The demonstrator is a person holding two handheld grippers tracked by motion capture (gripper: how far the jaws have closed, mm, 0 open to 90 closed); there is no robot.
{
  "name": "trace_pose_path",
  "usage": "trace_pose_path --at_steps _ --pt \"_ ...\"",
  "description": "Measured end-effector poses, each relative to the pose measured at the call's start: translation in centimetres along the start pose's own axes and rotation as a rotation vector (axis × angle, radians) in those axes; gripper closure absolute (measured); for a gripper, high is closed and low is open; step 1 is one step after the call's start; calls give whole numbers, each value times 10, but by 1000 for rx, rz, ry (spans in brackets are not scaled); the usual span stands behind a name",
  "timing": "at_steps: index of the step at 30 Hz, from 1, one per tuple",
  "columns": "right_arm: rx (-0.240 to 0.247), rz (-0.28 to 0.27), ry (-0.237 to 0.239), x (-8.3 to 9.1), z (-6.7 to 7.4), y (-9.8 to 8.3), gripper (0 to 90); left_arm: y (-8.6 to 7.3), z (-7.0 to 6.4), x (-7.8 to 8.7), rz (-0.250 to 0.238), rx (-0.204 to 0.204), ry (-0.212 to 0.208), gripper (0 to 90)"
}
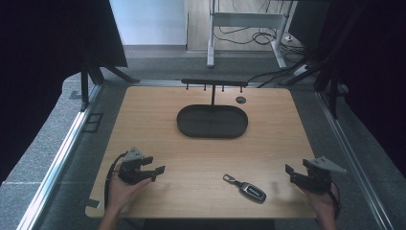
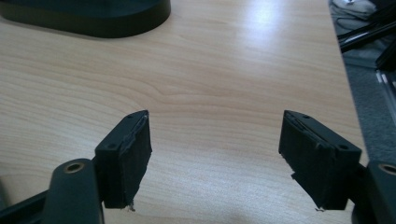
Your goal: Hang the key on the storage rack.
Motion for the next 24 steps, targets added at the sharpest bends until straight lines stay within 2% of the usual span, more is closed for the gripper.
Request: trace_pose_path --at_steps 2,9,16,21,24 --pt "11 -9 10 0 1 0 311 0 -2 -2 7 -11 -4 332" --pt "5 -22 38 4 7 4 318 1 -8 -2 6 -30 -9 331" --pt "-24 -20 61 10 1 3 337 1 -13 -3 18 -59 -22 330" --pt "-4 -22 78 8 3 3 343 -4 -9 -6 35 -67 -8 333" --pt "8 -14 93 7 8 3 354 -3 -9 -4 26 -65 -9 333"
Point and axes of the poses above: each handheld gripper's, and its own axes: x roughly backward along the jaws, y roughly out of its top, z roughly to its left, the point moved 7 cm from there along -x, roughly forward along the jaws, and after that the axes turned 10 degrees about -x, right-handed, at the moved point
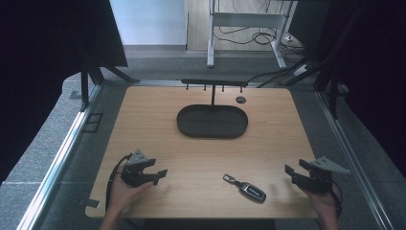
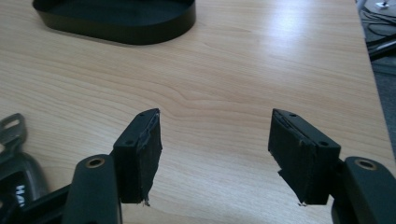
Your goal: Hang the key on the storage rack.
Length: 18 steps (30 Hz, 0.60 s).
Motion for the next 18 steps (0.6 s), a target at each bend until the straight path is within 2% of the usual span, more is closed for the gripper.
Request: trace_pose_path --at_steps 11,18 --pt "-17 -33 67 9 9 11 407 1 2 1 -12 -3 -5 333" --pt "-21 -51 93 16 12 15 416 3 -3 0 -13 -15 -13 332"
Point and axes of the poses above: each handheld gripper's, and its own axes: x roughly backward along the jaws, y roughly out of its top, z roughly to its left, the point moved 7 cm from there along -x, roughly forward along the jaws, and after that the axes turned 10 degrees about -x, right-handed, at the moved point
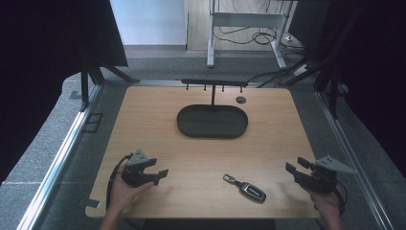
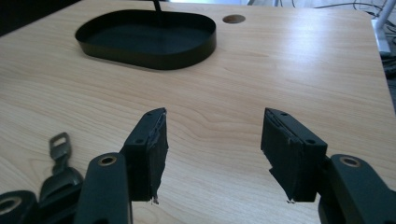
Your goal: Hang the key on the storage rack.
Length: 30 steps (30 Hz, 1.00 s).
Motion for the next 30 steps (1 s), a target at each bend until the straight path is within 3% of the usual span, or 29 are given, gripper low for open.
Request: trace_pose_path --at_steps 12,22,30 --pt "43 18 52 1 20 6 438 0 0 1 1 -5 -6 327" --pt "61 31 69 -2 28 7 444 0 -5 -3 14 -21 -17 327" --pt "109 57 98 -1 41 11 451 -1 -5 -1 12 -9 -28 328"
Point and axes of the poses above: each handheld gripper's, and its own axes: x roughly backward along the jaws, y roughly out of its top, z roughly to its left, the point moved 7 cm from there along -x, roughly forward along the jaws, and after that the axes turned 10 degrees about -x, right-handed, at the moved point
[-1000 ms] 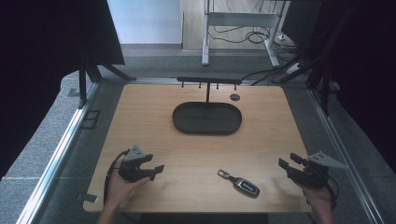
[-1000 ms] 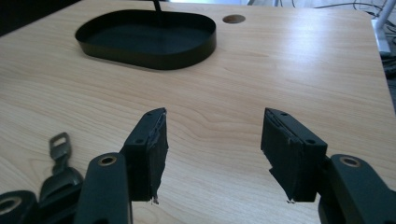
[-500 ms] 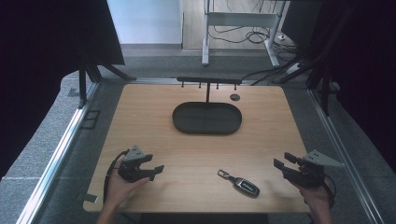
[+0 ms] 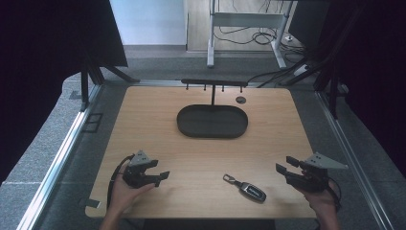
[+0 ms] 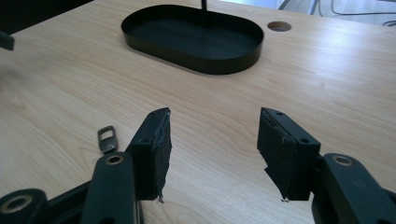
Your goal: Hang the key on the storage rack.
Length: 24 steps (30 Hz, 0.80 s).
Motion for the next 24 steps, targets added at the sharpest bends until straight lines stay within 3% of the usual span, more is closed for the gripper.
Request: trace_pose_path --at_steps 5,15,24 --pt "15 24 10 -7 7 3 454 -2 3 1 2 7 4 329" --pt "39 20 26 -11 18 10 460 0 0 2 -3 2 4 330" --pt "58 97 58 -29 30 8 485 -1 2 3 -2 6 -3 330"
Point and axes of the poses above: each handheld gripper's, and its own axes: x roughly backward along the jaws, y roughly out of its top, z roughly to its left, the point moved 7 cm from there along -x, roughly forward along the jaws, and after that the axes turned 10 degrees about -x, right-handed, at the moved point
